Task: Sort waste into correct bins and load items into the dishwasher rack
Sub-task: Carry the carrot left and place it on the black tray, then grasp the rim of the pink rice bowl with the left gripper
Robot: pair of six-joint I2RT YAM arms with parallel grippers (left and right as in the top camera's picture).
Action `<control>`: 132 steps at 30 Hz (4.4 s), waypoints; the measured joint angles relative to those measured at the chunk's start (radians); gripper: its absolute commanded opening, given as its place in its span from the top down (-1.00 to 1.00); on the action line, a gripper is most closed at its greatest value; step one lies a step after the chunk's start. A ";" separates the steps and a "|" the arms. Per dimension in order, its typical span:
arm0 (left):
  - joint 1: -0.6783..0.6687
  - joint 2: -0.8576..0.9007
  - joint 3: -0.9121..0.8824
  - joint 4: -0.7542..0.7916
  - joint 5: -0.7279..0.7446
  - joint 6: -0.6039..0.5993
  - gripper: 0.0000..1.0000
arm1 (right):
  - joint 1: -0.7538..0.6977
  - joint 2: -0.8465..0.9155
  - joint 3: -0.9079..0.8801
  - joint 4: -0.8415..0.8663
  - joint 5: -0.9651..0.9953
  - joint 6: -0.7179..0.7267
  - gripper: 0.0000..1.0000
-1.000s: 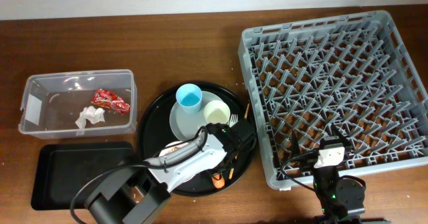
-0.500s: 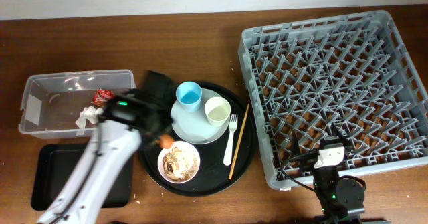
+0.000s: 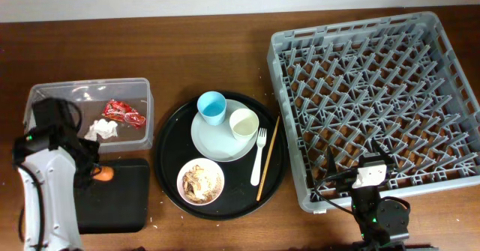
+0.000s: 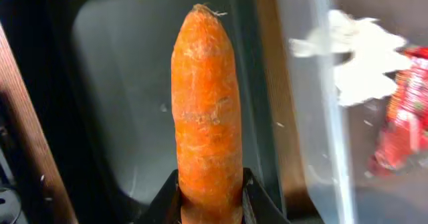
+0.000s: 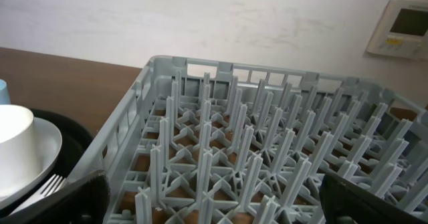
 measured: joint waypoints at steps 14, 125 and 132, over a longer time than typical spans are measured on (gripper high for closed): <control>0.074 -0.003 -0.315 0.399 0.068 -0.003 0.96 | 0.000 0.000 0.000 0.000 0.000 0.000 -0.97; -1.135 0.222 -0.156 0.344 0.112 0.335 0.53 | 0.000 0.000 0.000 0.000 0.000 0.001 -0.97; -1.135 0.222 -0.156 0.344 0.106 0.332 0.71 | 0.000 0.000 0.000 0.000 0.000 0.000 -0.97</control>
